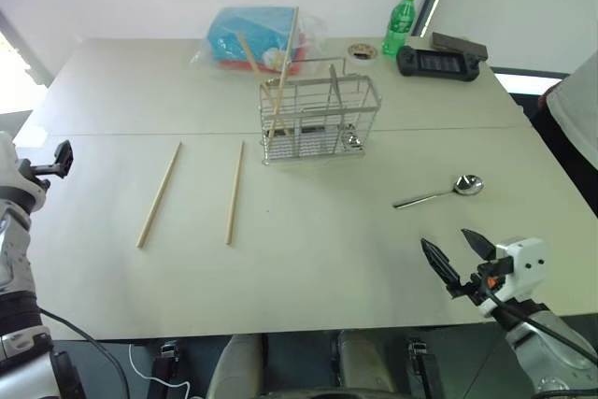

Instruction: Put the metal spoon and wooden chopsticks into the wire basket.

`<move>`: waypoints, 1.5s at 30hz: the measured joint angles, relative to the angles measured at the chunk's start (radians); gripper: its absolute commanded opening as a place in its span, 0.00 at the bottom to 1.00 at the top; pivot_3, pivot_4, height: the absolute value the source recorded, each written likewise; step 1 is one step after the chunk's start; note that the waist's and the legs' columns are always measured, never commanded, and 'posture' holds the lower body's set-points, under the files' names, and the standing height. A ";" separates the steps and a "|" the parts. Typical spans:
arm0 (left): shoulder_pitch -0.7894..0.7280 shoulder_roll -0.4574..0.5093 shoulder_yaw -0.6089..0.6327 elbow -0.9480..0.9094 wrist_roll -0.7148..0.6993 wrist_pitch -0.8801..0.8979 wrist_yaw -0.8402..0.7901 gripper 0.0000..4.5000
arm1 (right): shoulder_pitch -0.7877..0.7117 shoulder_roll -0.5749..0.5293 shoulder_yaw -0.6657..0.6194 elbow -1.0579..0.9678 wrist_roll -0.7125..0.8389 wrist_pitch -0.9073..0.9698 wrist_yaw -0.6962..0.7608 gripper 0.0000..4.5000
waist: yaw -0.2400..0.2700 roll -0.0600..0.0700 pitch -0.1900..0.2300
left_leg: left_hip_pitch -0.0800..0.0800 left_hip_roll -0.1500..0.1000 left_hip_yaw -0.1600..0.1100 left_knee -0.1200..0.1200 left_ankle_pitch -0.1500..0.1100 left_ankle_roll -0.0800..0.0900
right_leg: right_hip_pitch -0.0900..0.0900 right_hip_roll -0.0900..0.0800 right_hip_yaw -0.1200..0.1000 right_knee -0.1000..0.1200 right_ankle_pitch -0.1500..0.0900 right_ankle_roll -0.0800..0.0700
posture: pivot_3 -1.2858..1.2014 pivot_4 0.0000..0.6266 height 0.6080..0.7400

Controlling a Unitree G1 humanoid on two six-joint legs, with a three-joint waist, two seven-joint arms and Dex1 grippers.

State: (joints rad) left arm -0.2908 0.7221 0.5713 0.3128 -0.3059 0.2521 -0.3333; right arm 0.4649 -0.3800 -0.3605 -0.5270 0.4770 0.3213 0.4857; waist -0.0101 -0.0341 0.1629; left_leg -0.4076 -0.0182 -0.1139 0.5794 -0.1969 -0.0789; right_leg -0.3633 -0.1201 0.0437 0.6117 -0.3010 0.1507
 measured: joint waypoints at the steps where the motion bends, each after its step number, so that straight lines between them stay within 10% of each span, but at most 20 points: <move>1: 0.000 0.000 0.000 0.000 0.000 0.000 0.000 0.99 | 0.000 0.000 0.000 0.000 0.000 0.000 0.000 1.00 | 0.000 0.000 0.000 | 0.000 0.000 0.000 0.000 0.000 0.000 | 0.000 0.000 0.000 0.000 0.000 0.000 | 0.52 0.24 0.78; 45: 0.000 0.000 -0.007 -0.056 -0.013 0.043 -0.010 0.99 | -0.112 -0.045 0.000 0.042 0.003 0.029 -0.010 1.00 | -0.001 -0.001 -0.001 | 0.001 0.000 0.000 0.001 0.001 0.000 | 0.001 0.001 0.000 0.002 0.000 0.001 | 0.52 0.24 0.78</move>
State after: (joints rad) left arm -0.2905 0.7222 0.5639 0.2569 -0.3191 0.2953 -0.3434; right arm 0.3526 -0.4254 -0.3605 -0.4853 0.4795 0.3499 0.4756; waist -0.0110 -0.0350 0.1621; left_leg -0.4061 -0.0182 -0.1139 0.5800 -0.1962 -0.0791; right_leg -0.3620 -0.1195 0.0436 0.6139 -0.3006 0.1515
